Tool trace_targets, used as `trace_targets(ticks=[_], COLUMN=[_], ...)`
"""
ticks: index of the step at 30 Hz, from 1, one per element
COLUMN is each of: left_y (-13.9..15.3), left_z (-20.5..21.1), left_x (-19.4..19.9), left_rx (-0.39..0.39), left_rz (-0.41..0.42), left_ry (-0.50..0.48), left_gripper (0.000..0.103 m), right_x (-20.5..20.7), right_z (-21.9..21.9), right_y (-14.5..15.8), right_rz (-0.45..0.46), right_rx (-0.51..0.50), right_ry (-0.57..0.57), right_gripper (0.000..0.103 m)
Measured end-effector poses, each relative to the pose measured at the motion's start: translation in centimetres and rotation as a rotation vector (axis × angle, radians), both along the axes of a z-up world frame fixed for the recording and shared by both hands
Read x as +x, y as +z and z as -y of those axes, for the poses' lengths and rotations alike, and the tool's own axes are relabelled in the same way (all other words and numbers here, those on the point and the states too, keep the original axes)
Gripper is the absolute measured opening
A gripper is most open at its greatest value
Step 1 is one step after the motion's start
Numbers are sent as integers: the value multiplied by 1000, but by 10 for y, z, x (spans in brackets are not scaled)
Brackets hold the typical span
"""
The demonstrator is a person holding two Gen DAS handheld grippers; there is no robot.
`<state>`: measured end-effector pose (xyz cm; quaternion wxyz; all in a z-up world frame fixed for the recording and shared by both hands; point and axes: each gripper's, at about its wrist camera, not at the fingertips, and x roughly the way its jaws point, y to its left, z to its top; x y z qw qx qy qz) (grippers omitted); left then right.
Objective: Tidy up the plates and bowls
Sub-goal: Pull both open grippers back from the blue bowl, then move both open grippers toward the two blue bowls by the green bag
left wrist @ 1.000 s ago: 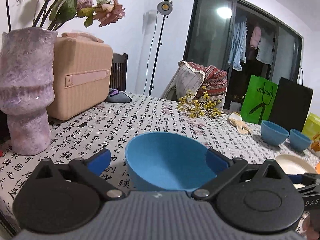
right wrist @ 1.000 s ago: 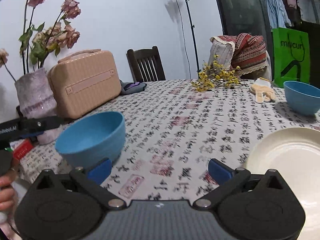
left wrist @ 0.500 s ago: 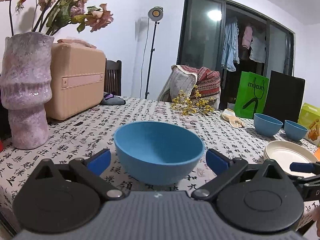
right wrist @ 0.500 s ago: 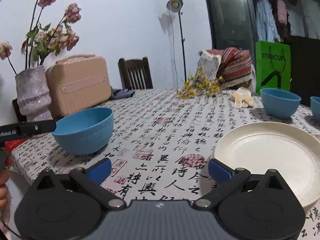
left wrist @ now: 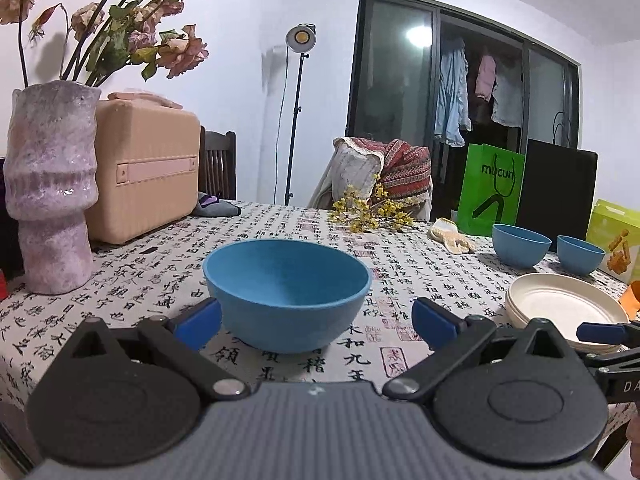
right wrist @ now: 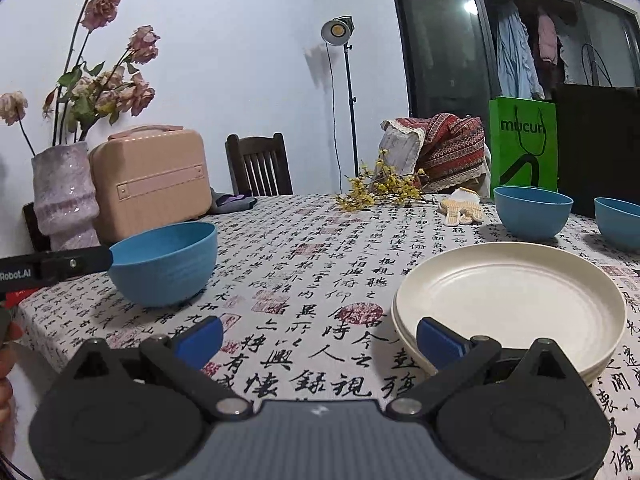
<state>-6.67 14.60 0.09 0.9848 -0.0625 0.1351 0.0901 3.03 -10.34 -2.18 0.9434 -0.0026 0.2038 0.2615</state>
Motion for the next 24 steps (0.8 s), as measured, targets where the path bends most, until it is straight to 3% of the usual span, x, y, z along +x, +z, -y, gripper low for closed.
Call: trace_targets(ticks=[24], left_y=[13], left_z=[29], left_x=[-15], left_rx=[41], left_rz=[51], left_ry=[20], left_gripper=[103], right_x=[-27], right_z=[15], right_y=[8], right_rz=[72], right_rx=[-5], right_ry=[-43], right_gripper=[103])
